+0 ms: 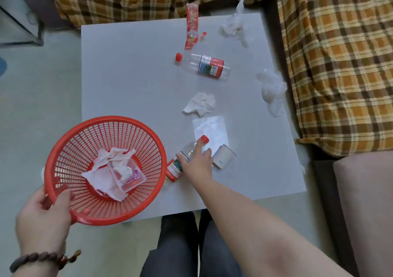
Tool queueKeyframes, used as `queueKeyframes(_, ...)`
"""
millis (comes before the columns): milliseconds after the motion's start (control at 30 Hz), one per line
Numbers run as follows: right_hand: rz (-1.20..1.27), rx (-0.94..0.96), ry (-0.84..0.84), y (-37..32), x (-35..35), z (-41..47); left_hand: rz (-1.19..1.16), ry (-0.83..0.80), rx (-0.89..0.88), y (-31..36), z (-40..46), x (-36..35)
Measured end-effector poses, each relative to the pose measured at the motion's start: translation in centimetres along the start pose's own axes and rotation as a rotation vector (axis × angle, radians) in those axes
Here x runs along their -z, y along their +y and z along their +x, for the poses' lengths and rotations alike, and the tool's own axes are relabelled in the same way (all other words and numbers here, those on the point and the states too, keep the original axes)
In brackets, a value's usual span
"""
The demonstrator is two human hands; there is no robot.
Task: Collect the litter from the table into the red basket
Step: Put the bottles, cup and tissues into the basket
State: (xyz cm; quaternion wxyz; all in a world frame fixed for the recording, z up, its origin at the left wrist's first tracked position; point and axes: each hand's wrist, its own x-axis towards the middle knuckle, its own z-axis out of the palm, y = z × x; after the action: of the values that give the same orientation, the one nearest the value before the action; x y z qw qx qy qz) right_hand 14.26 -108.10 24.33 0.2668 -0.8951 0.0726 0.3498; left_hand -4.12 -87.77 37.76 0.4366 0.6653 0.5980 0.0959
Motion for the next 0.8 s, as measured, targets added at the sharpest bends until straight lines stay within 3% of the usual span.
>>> queueKeyframes(133,-0.069,0.012,-0.052,0.0,-1.5,1.8,0.002,-0.004,0.031,-0.3,0.2,-1.7)
queueKeyframes(433,0.17,0.06,-0.19,-1.3,1.5,2.7,0.029,0.083,0.007,0.1,0.3,-2.2)
queueKeyframes(600,0.386,0.2,0.008,-2.9,8.6,1.1,0.08,0.111,-0.073,2.8,-0.7,-4.3)
queueKeyframes(700,0.549,0.31,0.206,-4.7,13.3,-0.8,0.089,0.077,-0.098,5.2,-1.9,-6.2)
queueKeyframes(800,0.627,0.452,0.292,-6.8,16.2,-2.9,0.055,0.013,-0.115,7.6,-3.3,-8.4)
